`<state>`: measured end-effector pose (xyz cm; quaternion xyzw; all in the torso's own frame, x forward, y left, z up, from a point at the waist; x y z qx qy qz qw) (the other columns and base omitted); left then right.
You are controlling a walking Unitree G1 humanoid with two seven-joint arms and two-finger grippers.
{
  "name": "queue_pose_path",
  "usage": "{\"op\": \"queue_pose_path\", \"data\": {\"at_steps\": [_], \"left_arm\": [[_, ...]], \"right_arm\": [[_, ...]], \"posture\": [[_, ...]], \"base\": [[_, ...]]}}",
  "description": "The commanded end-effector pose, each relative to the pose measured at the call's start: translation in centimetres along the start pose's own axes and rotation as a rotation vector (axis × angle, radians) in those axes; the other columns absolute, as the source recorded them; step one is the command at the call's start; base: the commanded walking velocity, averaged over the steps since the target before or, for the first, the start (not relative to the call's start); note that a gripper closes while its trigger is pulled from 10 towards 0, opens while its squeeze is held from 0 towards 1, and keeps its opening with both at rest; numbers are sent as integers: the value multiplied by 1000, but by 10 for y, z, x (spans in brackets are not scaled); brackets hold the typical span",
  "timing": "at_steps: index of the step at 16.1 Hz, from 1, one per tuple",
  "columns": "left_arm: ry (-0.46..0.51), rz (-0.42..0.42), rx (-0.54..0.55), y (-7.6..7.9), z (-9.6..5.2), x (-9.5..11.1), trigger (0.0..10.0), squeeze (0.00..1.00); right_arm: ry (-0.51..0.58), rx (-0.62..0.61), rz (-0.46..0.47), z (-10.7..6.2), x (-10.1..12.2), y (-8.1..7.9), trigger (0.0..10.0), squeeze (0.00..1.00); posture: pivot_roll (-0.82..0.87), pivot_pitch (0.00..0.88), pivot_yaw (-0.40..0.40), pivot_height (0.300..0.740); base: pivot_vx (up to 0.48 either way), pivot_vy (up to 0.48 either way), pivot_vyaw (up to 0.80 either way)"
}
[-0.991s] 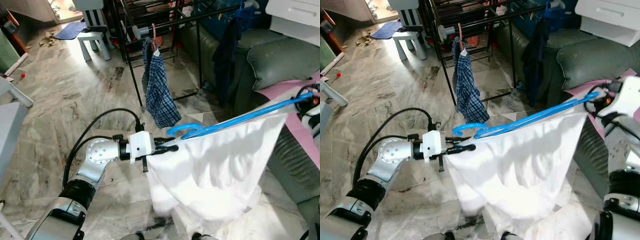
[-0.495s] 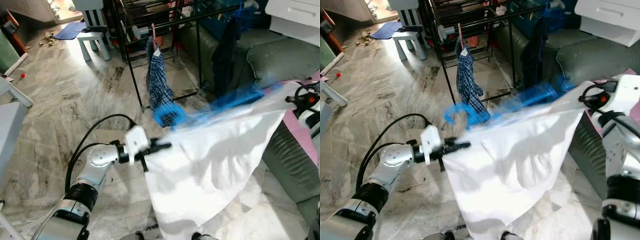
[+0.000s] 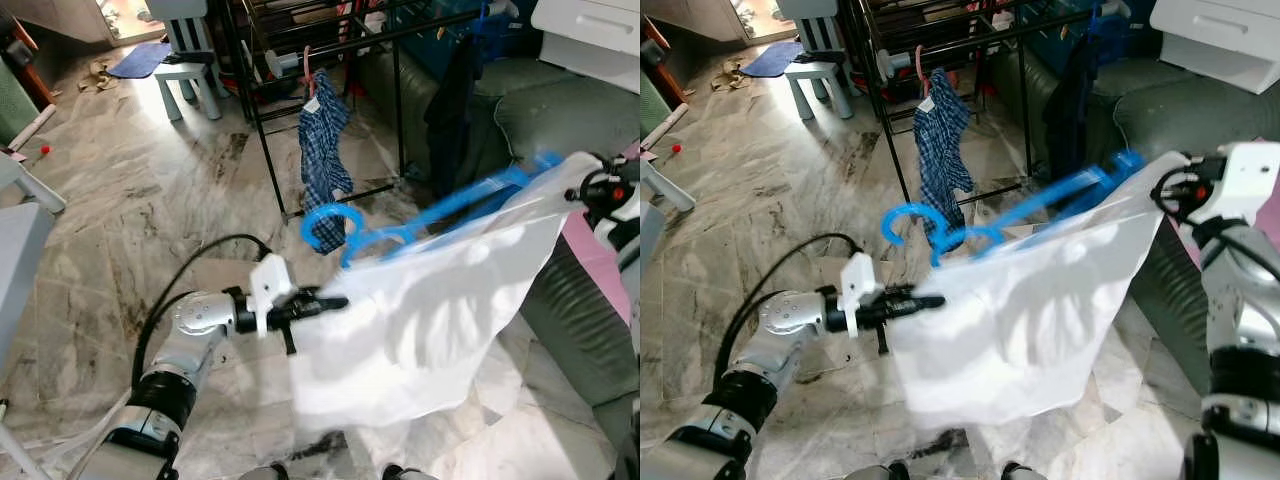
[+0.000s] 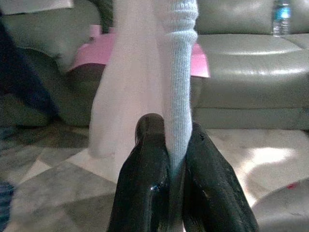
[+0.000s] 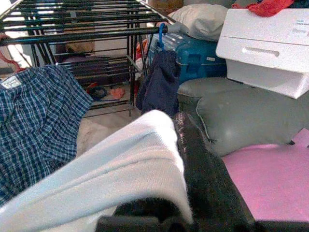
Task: Hang hanger
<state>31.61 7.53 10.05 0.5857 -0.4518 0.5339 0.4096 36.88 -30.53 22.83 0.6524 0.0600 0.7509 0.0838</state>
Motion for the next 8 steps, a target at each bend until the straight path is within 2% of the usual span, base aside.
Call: {"op": "queue_pose_path", "data": {"at_steps": [1,5,8], "left_arm": [[-63,5,-30,4,-10,-10,0,0],[-174,-5,-97,15,-16,-30,0,0],[-282,-40,-69,17,-23,-53,0,0]], "right_arm": [[52,-33,-18,4,15,7,0,0],[91,-2,-19,17,29,-3,0,0],[123,39,-2,20,38,-12,0,0]], "posture": [[-121,124,75,740],[-117,123,75,740],[-117,126,74,740]], "base": [[0,0,0],[0,0,0],[0,0,0]]}}
Point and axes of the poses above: a point about 5 cm out from each wrist's last joint towards the gripper, its own z axis pointing out of the wrist towards the gripper, its own x axis along the axis of the wrist's last joint, y = z × x, the point moved 3 cm from there along z, pointing out of the wrist towards the gripper, and after that the axes turned 9 degrees about -z, right-handed, at the moved point
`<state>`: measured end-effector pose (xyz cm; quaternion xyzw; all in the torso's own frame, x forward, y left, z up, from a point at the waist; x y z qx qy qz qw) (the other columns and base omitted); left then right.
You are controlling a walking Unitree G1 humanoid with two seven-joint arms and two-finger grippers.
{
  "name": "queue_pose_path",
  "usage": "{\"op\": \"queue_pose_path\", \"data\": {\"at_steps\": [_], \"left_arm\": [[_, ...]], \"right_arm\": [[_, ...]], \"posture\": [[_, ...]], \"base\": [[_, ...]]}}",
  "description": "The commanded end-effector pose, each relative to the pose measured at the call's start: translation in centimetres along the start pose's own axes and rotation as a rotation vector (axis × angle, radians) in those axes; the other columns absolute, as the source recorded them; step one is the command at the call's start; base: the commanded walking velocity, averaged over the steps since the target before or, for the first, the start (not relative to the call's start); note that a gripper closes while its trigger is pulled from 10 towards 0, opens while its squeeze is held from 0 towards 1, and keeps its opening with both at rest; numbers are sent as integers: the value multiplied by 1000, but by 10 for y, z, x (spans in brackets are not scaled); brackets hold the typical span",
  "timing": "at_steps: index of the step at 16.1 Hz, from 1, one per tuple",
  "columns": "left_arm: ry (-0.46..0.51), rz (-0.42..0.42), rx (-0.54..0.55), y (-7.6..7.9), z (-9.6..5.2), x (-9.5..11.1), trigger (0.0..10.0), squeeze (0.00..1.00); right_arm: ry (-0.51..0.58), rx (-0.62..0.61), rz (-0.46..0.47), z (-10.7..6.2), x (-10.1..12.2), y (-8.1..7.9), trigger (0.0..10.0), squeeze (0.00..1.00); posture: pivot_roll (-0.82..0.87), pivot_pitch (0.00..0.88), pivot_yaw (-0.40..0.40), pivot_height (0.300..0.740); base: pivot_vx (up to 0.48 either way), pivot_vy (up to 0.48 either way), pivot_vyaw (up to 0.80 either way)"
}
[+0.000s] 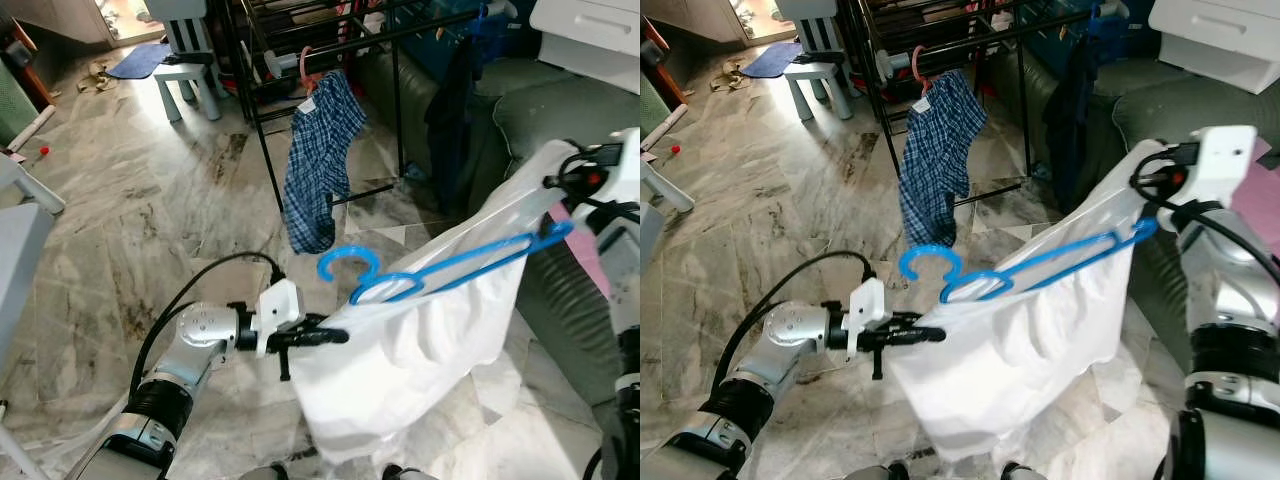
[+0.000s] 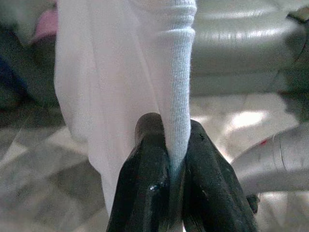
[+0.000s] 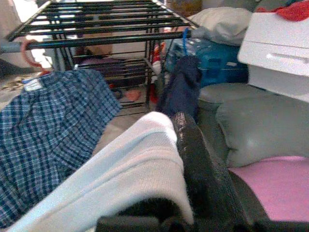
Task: Hang hanger
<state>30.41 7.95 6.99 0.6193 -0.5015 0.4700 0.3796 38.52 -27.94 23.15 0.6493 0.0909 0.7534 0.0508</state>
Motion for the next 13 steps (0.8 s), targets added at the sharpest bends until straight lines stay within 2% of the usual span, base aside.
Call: {"op": "queue_pose_path", "data": {"at_steps": [1,2,3,4,8,9,10,12,13], "left_arm": [[-139,-83,57,2,-16,-36,0,0],[-140,-105,90,-1,-17,-38,0,0],[-146,-124,185,-10,-18,-41,0,0],[-97,-144,285,-21,-21,-36,0,0],[39,-223,433,-42,-31,-21,0,0],[26,-228,448,-44,-34,-23,0,0],[-52,-193,429,-40,-33,-33,0,0],[-115,-186,425,-36,-31,-41,0,0],[-161,-174,430,-34,-28,-47,0,0]], "right_arm": [[127,-8,-15,3,38,4,0,0],[130,2,-18,2,39,2,0,0],[133,14,-29,1,39,-1,0,0],[126,16,-41,-1,36,0,0,0],[101,0,-35,-6,26,4,0,0],[91,0,-31,-7,23,3,0,0],[89,7,-24,-8,22,-2,0,0],[89,25,-15,-7,23,-9,0,0],[91,51,-8,-6,23,-17,0,0]], "posture": [[-120,127,75,740],[-122,129,76,740],[-126,130,77,740],[-126,130,77,740],[-126,130,78,740],[-126,130,79,740],[-125,129,79,740],[-128,127,77,740],[-128,127,77,740]], "base": [[0,0,0],[0,0,0],[0,0,0],[0,0,0],[0,0,0],[0,0,0],[0,0,0],[0,0,0],[0,0,0]]}}
Point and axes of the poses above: a point about 5 cm out from each wrist's last joint towards the gripper, its own z axis pointing out of the wrist towards the gripper, its own x axis along the axis of the wrist's last joint, y = z × x, the point moved 3 cm from there along z, pointing out of the wrist towards the gripper, and after that the axes turned 9 degrees about -z, right-handed, at the moved point
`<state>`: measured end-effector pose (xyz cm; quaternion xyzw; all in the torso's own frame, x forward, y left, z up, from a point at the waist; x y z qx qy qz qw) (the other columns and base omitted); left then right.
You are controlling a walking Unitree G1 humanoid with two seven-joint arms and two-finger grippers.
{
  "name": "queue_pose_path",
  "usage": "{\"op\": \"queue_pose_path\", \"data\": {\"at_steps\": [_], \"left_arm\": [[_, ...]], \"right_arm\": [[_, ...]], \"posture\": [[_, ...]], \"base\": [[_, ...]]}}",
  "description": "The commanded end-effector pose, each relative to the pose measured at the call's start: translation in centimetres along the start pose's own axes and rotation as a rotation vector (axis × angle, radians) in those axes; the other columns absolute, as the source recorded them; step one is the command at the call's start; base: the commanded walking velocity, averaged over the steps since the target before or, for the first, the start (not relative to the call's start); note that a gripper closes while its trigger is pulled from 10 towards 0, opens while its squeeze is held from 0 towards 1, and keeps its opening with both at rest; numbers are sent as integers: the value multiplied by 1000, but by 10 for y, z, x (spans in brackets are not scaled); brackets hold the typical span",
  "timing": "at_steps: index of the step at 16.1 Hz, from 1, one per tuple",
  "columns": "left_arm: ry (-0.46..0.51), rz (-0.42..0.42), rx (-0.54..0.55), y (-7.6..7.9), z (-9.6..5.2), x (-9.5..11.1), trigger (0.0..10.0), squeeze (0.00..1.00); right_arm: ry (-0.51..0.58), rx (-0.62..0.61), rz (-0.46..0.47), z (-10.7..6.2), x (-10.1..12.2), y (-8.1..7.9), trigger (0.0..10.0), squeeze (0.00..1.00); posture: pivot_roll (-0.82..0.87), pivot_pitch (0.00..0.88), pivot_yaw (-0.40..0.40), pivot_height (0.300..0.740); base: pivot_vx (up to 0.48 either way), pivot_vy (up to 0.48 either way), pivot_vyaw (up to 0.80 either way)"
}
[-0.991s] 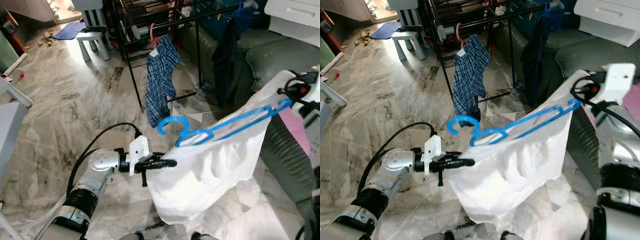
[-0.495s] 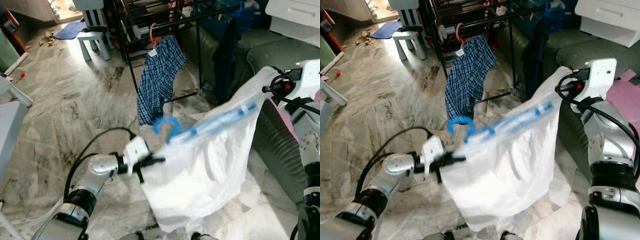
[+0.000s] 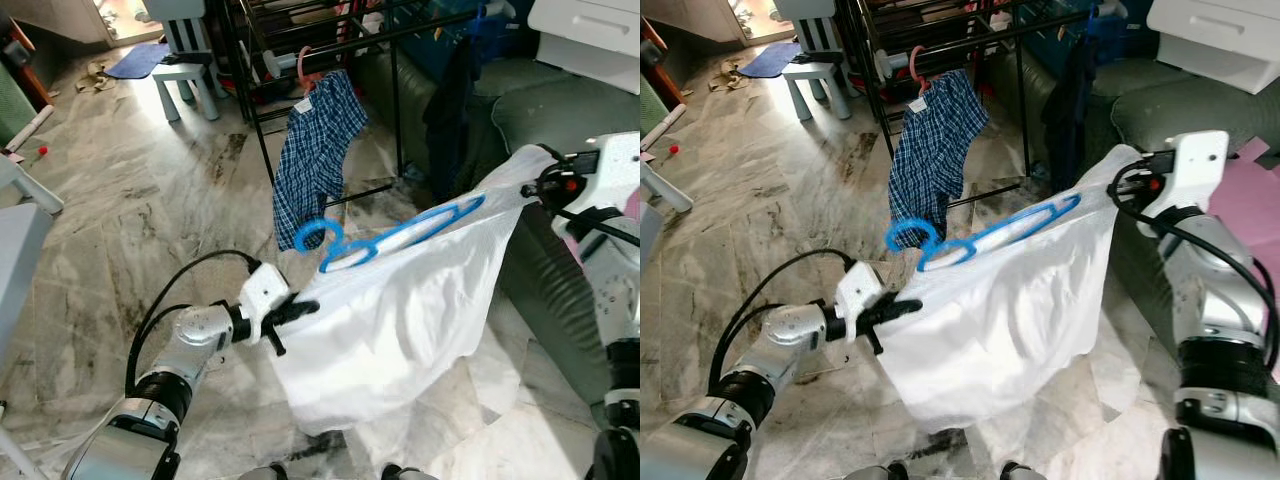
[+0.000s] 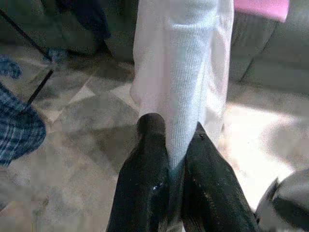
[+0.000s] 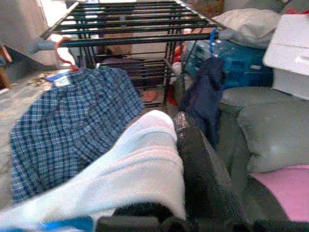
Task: Hang hanger
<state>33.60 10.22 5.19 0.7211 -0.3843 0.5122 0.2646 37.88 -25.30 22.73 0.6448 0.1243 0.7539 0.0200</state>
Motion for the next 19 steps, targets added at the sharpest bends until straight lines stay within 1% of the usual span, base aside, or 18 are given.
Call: {"op": "queue_pose_path", "data": {"at_steps": [1,2,3,4,6,7,8,9,10,11,13,14,15,16,17,18,19], "left_arm": [[-126,-44,70,-5,-12,-30,0,0],[-142,-38,87,-2,-6,-32,0,0],[-146,-39,104,-1,-3,-32,0,0],[-149,-69,151,0,4,-32,0,0],[-109,-185,246,-1,16,-26,0,0],[-90,-211,284,-2,20,-23,0,0],[-76,-224,305,-3,21,-20,0,0],[-43,-247,349,-7,23,-15,0,0],[-1,-285,415,-14,23,-7,0,0],[18,-300,440,-18,22,-4,0,0],[67,-321,513,-31,20,11,0,0],[106,-323,551,-42,16,23,0,0],[132,-328,560,-47,15,31,0,0],[145,-327,566,-49,14,35,0,0],[172,-326,572,-55,12,44,0,0],[181,-322,561,-55,12,48,0,0],[183,-318,557,-55,12,50,0,0]], "right_arm": [[78,-7,0,1,21,-3,0,0],[76,34,26,2,17,-20,0,0],[72,55,42,3,14,-30,0,0],[62,85,75,4,8,-48,0,0],[35,182,115,2,-3,-87,0,0],[18,238,103,-2,-8,-103,0,0],[7,268,90,-4,-11,-111,0,0],[-16,329,77,-10,-18,-124,0,0],[-53,421,63,-21,-26,-142,0,0],[-74,458,66,-25,-31,-148,0,0],[-151,573,35,-46,-48,-163,0,0],[-231,656,19,-63,-67,-171,0,0],[-281,687,-6,-73,-81,-173,0,0],[-309,696,-9,-78,-88,-173,0,0],[-363,702,-39,-86,-102,-173,0,0],[-380,699,-65,-88,-107,-172,0,0],[-390,696,-78,-89,-110,-171,2431,0]], "posture": [[-128,127,77,740],[-128,127,77,740],[-128,127,77,740],[-128,122,72,740],[-124,118,71,740],[-123,117,71,740],[-124,116,71,740],[-125,116,71,740],[-126,114,71,740],[-126,114,71,740],[-126,113,73,740],[-123,113,72,740],[-123,113,72,740],[-121,113,72,740],[-121,113,72,740],[-121,113,72,740],[-121,113,72,740]], "base": [[0,0,0],[0,0,0],[0,0,0],[0,0,0],[0,0,0],[0,0,0],[0,0,0],[0,0,0],[0,0,0],[0,0,0],[0,0,0],[0,0,0],[0,0,0],[0,0,0],[0,0,0],[0,0,0],[0,0,0]]}}
Point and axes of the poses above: a point about 5 cm out from each wrist's last joint towards the gripper, its own z axis pointing out of the wrist towards the gripper, its own x axis along the axis of the wrist's last joint, y = z × x, the point moved 3 cm from there along z, pointing out of the wrist towards the gripper, and after that the axes turned 9 degrees about -z, right-handed, at the moved point
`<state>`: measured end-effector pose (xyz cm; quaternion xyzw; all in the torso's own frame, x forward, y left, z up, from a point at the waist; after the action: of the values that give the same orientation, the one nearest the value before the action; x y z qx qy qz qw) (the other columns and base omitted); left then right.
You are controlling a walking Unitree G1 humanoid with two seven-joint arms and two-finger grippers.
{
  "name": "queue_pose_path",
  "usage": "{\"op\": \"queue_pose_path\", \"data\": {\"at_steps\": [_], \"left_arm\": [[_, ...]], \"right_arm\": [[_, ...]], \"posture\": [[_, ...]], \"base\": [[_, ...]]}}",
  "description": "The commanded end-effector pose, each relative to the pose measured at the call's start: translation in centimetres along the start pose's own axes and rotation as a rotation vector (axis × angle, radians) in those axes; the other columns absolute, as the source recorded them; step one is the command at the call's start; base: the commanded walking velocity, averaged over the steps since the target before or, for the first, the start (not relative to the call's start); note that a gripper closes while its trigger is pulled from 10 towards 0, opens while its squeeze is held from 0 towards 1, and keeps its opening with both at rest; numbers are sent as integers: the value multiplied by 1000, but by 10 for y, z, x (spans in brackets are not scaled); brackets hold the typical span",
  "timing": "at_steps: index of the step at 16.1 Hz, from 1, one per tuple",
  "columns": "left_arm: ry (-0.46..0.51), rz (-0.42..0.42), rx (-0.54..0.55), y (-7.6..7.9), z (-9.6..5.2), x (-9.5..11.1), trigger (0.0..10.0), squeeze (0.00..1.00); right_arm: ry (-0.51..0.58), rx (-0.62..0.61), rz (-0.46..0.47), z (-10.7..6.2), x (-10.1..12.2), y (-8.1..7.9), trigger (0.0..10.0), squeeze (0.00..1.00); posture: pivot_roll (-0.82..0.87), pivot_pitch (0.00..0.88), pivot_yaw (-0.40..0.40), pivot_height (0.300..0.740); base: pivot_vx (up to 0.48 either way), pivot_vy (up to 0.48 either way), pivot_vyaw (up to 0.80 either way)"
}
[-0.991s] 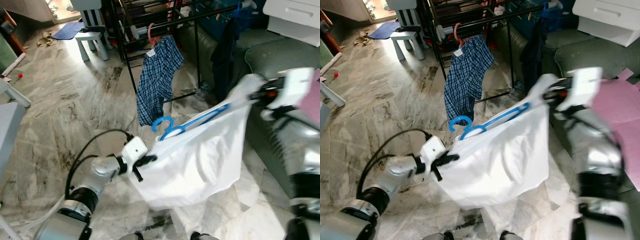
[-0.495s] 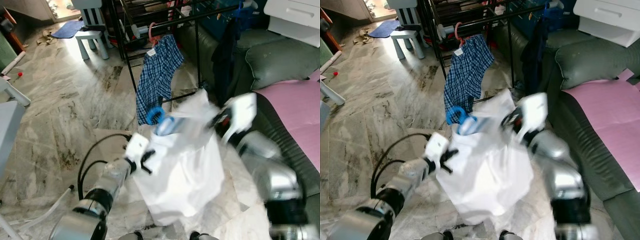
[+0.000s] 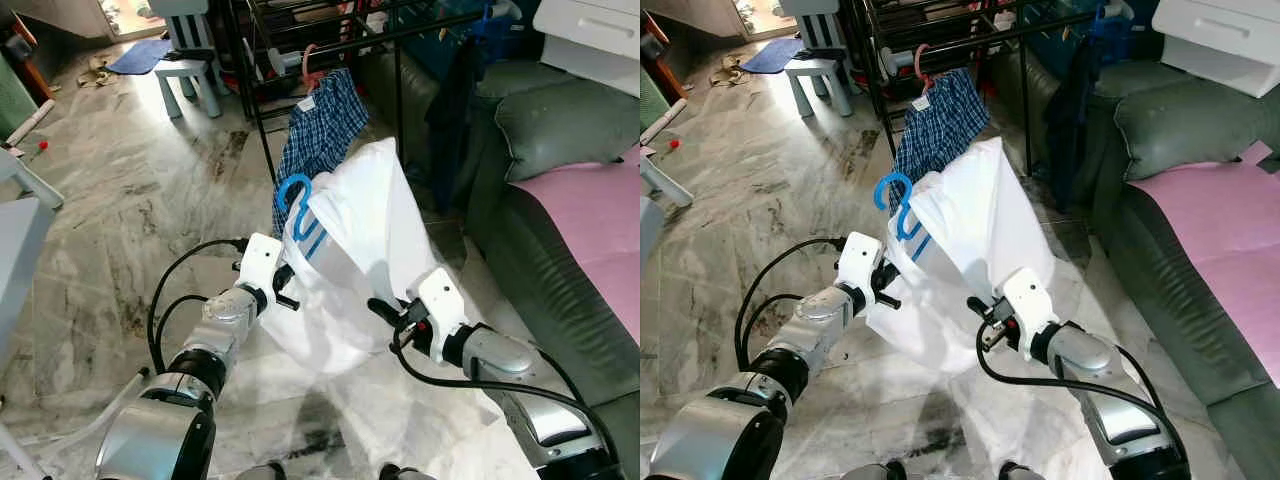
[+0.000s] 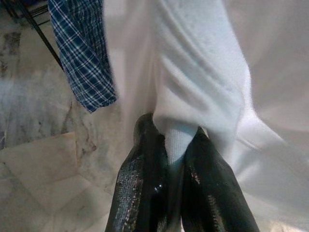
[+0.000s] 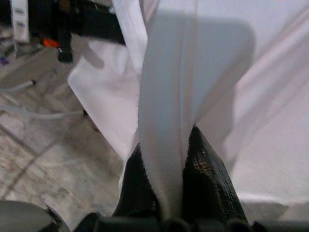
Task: Hang hanger
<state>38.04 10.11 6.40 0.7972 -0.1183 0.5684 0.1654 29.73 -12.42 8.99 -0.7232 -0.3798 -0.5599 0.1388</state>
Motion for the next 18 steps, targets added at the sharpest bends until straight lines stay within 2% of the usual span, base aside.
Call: {"op": "queue_pose_path", "data": {"at_steps": [1,2,4,5,7,8,9,11,12,15,16,18], "left_arm": [[115,-21,21,-10,2,36,0,0],[116,7,7,-9,1,37,0,0],[111,24,4,-11,-1,34,0,0],[107,27,16,-14,-2,33,0,0],[107,27,16,-14,-2,33,0,0],[99,38,46,-21,-4,31,0,0],[98,57,44,-22,-4,32,0,0],[77,177,-49,-15,-5,30,0,0],[58,238,-125,-11,-8,27,0,0],[-13,473,-370,-1,-24,8,0,0],[-30,521,-407,-2,-29,4,0,0],[-94,666,-494,-7,-41,-11,0,0]], "right_arm": [[-75,17,-7,1,-20,-8,10000,0],[-67,-33,-23,0,-20,0,10000,1000],[-18,-24,-59,-4,-11,2,10000,1000],[-22,-7,-105,-7,-9,3,10000,1000],[-22,-7,-105,-7,-9,3,10000,1000],[-9,41,-193,-10,-6,1,10000,1000],[-4,62,-199,-10,-6,-1,10000,1000],[3,92,-230,-15,-3,-1,10000,1000],[-4,90,-259,-19,-2,4,10000,1000],[-47,29,-362,-38,-7,33,10000,1000],[-57,21,-383,-45,-9,39,10000,1000],[-145,11,-441,-65,-19,57,10000,1000]], "posture": [[-121,113,72,740],[-117,115,74,740],[-116,117,74,740],[-116,117,74,740],[-116,117,74,740],[-119,117,70,740],[-119,117,70,740],[-117,116,70,740],[-118,117,72,740],[-113,121,77,740],[-113,121,77,740],[-113,126,85,740]], "base": [[0,0,0],[0,0,0],[0,0,0],[0,0,0],[0,0,0],[0,0,0],[0,0,0],[0,0,0],[0,0,0],[0,0,0],[0,0,0],[0,0,0]]}}
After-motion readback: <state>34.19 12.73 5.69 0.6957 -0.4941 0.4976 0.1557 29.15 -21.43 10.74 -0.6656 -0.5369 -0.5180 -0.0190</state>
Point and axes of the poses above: a point about 5 cm out from each wrist's last joint towards the gripper, its own z axis pointing out of the wrist towards the gripper, its own x axis along the axis of the wrist's last joint, y = z × x, the point moved 3 cm from there along z, pointing out of the wrist towards the gripper, and after that the axes turned 9 degrees about -z, right-handed, at the moved point
